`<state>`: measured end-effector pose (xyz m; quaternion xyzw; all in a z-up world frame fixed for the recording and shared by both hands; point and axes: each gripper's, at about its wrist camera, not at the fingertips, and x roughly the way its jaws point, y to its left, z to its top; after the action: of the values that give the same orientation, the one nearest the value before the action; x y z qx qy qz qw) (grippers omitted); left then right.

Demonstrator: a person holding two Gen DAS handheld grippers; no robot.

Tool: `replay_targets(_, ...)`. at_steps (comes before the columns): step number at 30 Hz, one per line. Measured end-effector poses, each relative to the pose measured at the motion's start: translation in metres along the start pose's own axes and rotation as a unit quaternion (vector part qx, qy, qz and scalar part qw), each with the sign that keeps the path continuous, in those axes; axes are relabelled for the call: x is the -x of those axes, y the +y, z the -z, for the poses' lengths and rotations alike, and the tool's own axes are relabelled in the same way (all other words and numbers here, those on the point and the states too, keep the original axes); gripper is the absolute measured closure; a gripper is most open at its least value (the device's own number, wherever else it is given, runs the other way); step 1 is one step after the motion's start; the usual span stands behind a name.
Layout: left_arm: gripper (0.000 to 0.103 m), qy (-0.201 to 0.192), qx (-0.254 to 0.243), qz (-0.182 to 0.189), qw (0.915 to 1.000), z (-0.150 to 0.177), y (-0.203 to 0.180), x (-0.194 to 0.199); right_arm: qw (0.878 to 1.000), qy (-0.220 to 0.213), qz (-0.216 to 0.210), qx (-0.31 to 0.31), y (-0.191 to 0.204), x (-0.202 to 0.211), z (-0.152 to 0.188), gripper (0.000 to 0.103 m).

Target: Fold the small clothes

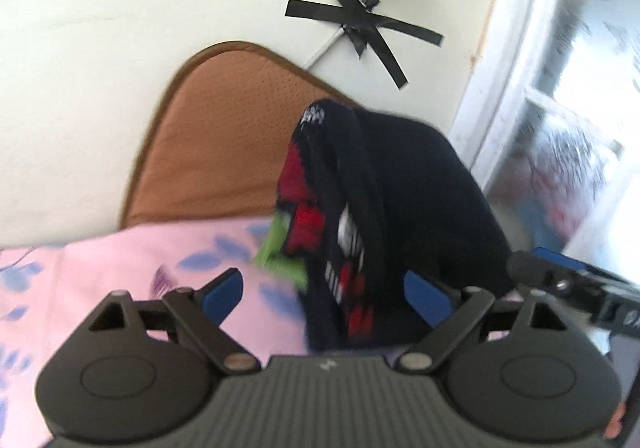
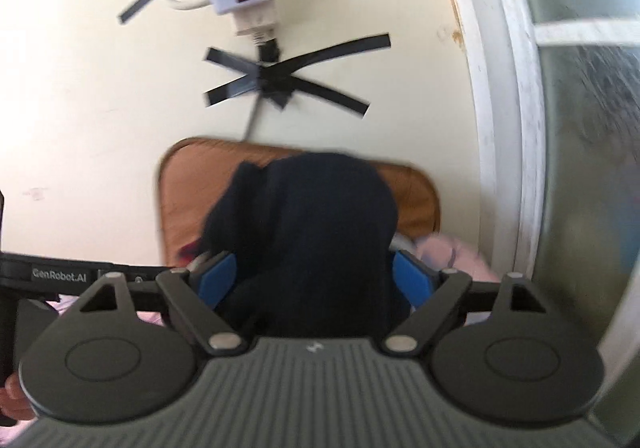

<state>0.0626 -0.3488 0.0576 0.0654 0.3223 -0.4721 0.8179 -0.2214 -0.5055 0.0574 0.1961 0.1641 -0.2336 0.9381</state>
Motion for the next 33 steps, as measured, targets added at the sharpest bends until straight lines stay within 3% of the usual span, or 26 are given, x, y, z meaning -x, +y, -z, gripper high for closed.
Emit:
replay_targets(8, 0.0, 0.016, -0.021, -0.061, 0.9978, 0.082, -0.001, 0.063, 0.993, 0.057, -0.022, -0.1, 0.034, 0.065, 0.087, 0.008)
replay_targets(13, 0.0, 0.018, -0.05, -0.096, 0.994, 0.114, -0.006, 0.088, 0.995, 0.044, -0.005, -0.092, 0.064, 0.099, 0.118, 0.008)
replay_targets(18, 0.0, 0.024, -0.047, -0.1, 0.9936, 0.132, 0.002, 0.1, 0.996, 0.019, 0.027, -0.086, 0.078, 0.114, 0.138, 0.007)
replay_targets(24, 0.0, 0.031, -0.052, -0.104, 0.9928, 0.142, 0.009, 0.099, 0.991, 0.001, 0.052, -0.121, 0.079, 0.111, 0.149, 0.003)
replay_targets(33, 0.0, 0.012, -0.047, -0.093, 0.9945, 0.152, 0.013, 0.095, 0.993, -0.029, 0.059, -0.096, 0.087, 0.098, 0.146, 0.0)
